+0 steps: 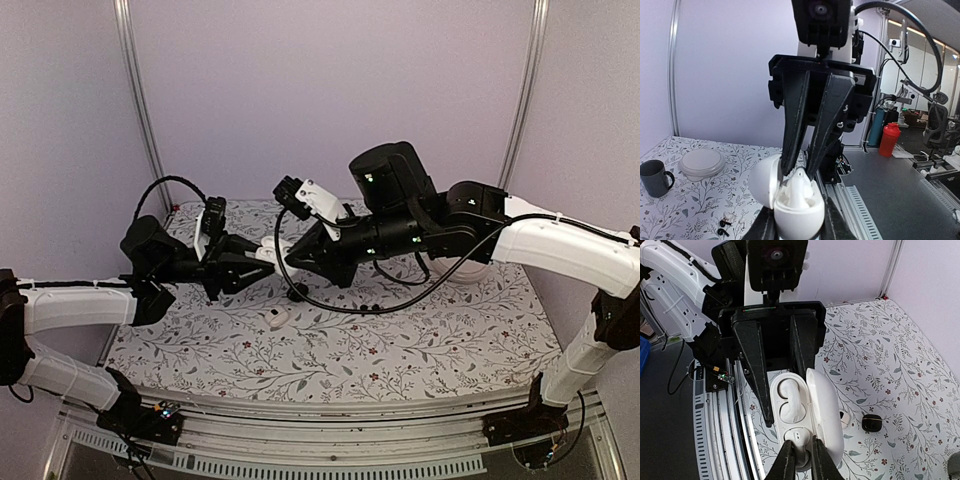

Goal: Insert the wireless bluetooth earbuds into the charging case
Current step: Insert the right earbud into the right side groove of the charging case, then close the charging case.

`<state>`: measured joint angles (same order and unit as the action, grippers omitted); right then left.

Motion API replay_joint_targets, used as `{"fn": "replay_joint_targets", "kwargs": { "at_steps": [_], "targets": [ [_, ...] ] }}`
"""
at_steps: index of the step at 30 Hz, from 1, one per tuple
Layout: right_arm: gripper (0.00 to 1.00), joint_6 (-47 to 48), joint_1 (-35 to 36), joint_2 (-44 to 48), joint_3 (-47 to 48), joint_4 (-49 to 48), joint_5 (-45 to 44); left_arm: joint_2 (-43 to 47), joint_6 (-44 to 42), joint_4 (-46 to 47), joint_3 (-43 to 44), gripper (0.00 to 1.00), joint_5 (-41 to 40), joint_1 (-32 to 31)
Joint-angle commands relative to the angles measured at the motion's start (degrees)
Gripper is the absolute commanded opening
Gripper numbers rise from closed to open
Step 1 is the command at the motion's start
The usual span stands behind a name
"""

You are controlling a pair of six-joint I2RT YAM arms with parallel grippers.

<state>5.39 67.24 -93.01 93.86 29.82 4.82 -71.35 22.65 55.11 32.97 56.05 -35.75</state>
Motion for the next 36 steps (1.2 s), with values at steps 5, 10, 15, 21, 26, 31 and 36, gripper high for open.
{"fn": "replay_joint_targets", "kwargs": {
  "at_steps": [5, 10, 15, 21, 26, 31, 36],
  "targets": [
    [0.18, -0.96, 0.44, 1.27, -1.31, 1.44, -1.64, 1.22, -0.73, 4.26, -0.41, 0.00, -4.53, -0.99],
    [0.18, -1.29, 0.43, 2.03, -2.22, 1.46, -1.17, 0.98, -0.57, 4.71, -0.86, 0.00, -6.51, -0.90],
    [0.18, -1.67, 0.43, 2.92, -2.76, 1.06, -0.89, 0.69, -0.24, 5.38, -0.97, 0.00, -6.96, -0.86],
    [0.31, -2.93, -0.10, 6.43, -3.89, -0.20, -1.44, 0.69, -0.25, 5.32, -1.17, 0.00, -6.84, -0.90],
    [0.42, -7.48, -3.31, 9.52, -5.17, -3.74, -1.37, 0.77, -0.30, 5.33, -1.15, 0.00, -6.10, -0.97],
    [0.44, -14.85, -7.56, 4.91, -2.49, -4.81, -1.66, 0.94, -0.29, 6.12, -0.98, 0.00, -4.88, -1.53],
    [0.44, -16.04, -8.17, -3.46, 4.33, -0.83, -2.03, 1.59, -1.41, 5.01, -0.31, 0.00, -4.03, -2.42]
  ]
}}
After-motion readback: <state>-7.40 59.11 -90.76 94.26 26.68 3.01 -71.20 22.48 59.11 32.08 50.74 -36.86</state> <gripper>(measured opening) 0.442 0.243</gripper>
